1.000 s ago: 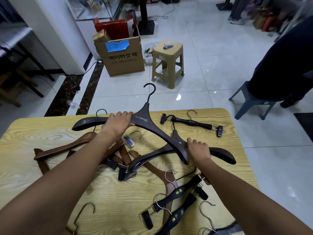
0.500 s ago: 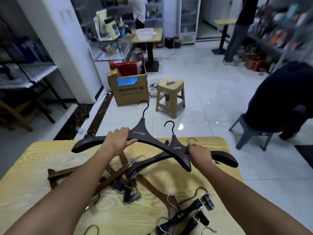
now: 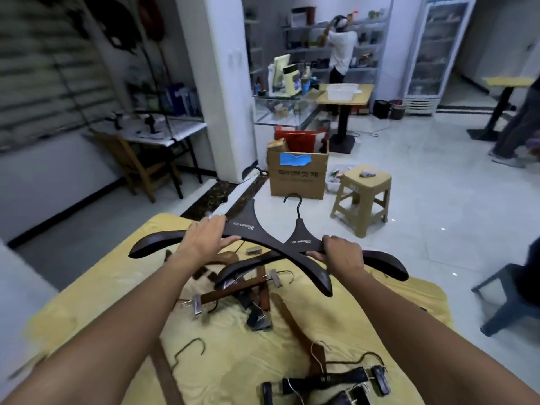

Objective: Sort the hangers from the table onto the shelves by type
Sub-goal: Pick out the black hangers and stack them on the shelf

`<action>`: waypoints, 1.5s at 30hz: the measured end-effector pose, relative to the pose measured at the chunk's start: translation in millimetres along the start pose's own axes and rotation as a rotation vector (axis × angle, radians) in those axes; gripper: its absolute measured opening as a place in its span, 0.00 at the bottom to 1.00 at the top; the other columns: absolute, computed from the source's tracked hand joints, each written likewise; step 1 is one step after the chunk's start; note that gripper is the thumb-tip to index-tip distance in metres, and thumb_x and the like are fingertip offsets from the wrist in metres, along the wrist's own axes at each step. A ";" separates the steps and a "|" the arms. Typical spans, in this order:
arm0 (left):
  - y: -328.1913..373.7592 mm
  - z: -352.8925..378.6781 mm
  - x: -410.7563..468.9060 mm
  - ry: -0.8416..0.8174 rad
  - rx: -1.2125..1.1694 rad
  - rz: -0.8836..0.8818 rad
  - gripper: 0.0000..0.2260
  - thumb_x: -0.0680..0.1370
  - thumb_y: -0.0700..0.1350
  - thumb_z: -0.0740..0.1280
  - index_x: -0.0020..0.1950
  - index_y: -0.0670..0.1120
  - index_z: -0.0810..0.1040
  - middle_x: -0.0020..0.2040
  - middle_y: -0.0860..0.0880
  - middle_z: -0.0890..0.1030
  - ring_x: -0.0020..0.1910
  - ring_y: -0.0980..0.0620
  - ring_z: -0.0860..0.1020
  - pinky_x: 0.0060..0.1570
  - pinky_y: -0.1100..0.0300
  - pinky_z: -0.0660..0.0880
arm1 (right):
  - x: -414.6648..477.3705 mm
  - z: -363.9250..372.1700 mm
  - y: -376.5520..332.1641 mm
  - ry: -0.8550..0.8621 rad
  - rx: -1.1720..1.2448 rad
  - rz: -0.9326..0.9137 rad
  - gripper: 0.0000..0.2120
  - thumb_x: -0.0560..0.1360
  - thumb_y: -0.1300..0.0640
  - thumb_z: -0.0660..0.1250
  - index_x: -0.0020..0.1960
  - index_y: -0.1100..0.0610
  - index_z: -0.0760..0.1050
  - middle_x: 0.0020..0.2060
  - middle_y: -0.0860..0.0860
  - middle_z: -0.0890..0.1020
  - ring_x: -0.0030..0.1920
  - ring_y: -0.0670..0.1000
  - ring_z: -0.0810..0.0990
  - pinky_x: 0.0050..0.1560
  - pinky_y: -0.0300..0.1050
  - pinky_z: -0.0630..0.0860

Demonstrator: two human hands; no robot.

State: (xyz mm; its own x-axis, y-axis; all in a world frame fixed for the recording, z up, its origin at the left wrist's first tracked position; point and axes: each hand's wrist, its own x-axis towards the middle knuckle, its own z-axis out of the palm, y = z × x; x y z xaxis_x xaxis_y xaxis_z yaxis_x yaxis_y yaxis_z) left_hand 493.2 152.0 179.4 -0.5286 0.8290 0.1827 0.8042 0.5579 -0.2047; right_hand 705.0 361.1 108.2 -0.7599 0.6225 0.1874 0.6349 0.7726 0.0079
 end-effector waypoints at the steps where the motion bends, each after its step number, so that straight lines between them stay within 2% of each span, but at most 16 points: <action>1: -3.5 -5.3 -10.2 -0.005 -0.001 -0.038 0.25 0.77 0.64 0.55 0.61 0.45 0.69 0.55 0.46 0.77 0.55 0.45 0.76 0.52 0.52 0.71 | 2.2 -4.4 -5.5 0.009 -0.001 -0.024 0.26 0.75 0.32 0.56 0.50 0.56 0.71 0.46 0.51 0.81 0.45 0.54 0.81 0.35 0.43 0.66; 9: -50.8 -32.2 -125.7 -0.014 -0.033 -0.363 0.23 0.76 0.64 0.57 0.55 0.45 0.70 0.52 0.46 0.78 0.53 0.44 0.76 0.49 0.52 0.69 | 6.3 -37.4 -84.2 0.065 0.018 -0.249 0.27 0.75 0.32 0.56 0.50 0.56 0.71 0.46 0.51 0.80 0.45 0.54 0.81 0.35 0.44 0.68; 11: -68.7 -35.2 -158.0 -0.024 -0.011 -0.423 0.23 0.76 0.65 0.56 0.55 0.46 0.70 0.52 0.47 0.78 0.52 0.44 0.76 0.48 0.53 0.68 | 2.6 -44.3 -113.6 0.070 0.039 -0.297 0.27 0.75 0.32 0.56 0.51 0.57 0.72 0.47 0.51 0.81 0.47 0.54 0.81 0.36 0.44 0.67; 14: -96.0 -45.4 -212.2 -0.044 0.023 -0.555 0.25 0.76 0.66 0.54 0.57 0.46 0.70 0.54 0.47 0.77 0.54 0.45 0.75 0.51 0.52 0.69 | -8.8 -56.2 -163.4 0.064 0.080 -0.405 0.27 0.75 0.33 0.57 0.52 0.57 0.72 0.47 0.51 0.80 0.47 0.54 0.81 0.37 0.44 0.68; 24: -146.4 -98.7 -406.7 -0.062 0.133 -0.969 0.24 0.77 0.64 0.56 0.58 0.44 0.69 0.54 0.46 0.77 0.53 0.44 0.75 0.52 0.51 0.70 | -84.1 -90.4 -331.2 0.086 0.194 -0.736 0.26 0.76 0.34 0.57 0.55 0.57 0.72 0.50 0.52 0.80 0.51 0.54 0.80 0.39 0.45 0.67; 32: -136.4 -137.0 -567.4 -0.073 0.148 -1.265 0.23 0.76 0.64 0.57 0.53 0.44 0.69 0.53 0.45 0.77 0.53 0.43 0.76 0.50 0.49 0.71 | -195.6 -117.6 -440.3 0.076 0.259 -0.996 0.27 0.75 0.32 0.57 0.56 0.56 0.72 0.52 0.52 0.80 0.52 0.54 0.80 0.44 0.45 0.71; 37: -112.7 -158.3 -654.8 -0.093 0.181 -1.419 0.24 0.76 0.64 0.57 0.54 0.44 0.69 0.54 0.44 0.77 0.55 0.42 0.76 0.49 0.49 0.70 | -266.0 -129.7 -488.9 0.078 0.296 -1.150 0.27 0.74 0.32 0.57 0.55 0.55 0.73 0.51 0.51 0.81 0.52 0.54 0.80 0.45 0.45 0.72; 45: -63.1 -181.6 -767.8 -0.118 0.233 -1.675 0.25 0.76 0.65 0.58 0.58 0.44 0.70 0.58 0.46 0.77 0.59 0.43 0.75 0.55 0.49 0.70 | -368.7 -148.8 -545.8 0.096 0.332 -1.393 0.27 0.75 0.32 0.57 0.54 0.56 0.72 0.50 0.51 0.81 0.51 0.54 0.81 0.40 0.44 0.67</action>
State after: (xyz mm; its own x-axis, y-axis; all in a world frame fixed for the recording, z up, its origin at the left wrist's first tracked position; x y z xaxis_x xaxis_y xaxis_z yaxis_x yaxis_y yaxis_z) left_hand 897.6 -526.8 226.7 -0.7198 -0.6419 0.2642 -0.6663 0.7457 -0.0037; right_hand 659.5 -308.7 180.9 -0.7034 -0.6523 0.2826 -0.6769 0.7360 0.0141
